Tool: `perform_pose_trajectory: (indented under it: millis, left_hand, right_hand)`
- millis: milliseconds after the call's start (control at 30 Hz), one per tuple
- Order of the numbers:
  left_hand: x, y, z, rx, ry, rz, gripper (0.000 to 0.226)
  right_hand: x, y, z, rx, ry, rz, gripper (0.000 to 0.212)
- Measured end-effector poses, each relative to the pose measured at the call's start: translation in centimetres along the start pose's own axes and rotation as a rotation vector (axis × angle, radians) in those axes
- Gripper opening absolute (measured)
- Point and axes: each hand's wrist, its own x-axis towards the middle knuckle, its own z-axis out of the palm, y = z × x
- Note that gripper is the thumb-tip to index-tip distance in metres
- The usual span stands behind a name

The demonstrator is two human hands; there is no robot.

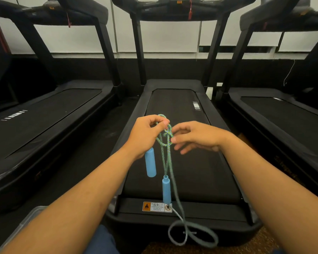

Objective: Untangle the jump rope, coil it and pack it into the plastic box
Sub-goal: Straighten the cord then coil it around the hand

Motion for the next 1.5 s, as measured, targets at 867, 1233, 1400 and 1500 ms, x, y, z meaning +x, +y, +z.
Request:
perform_pose_trajectory:
  millis: [867, 1233, 1400, 1500]
  left_hand:
    - [0.0, -0.1, -0.5, 0.072, 0.086, -0.037, 0.008]
    - [-0.7, 1.0, -0.1, 0.099, -0.09, 0.003, 0.036]
    - [-1.0, 1.7, -0.2, 0.119, -0.069, 0.034, 0.034]
    - [-0.8, 1.5, -0.4, 0.11, -0.035, 0.029, 0.035]
  right_hand:
    - [-0.6, -0.7, -2.5, 0.304, 0.337, -0.049, 0.014]
    - [-0.3, -0.5, 0.4, -0.215, 0.231, -0.078, 0.027]
    - [0.7, 0.0, 1.7, -0.172, 0.261, -0.103, 0.027]
    - [0.9, 1.0, 1.8, -0.182, 0.158, -0.032, 0.027]
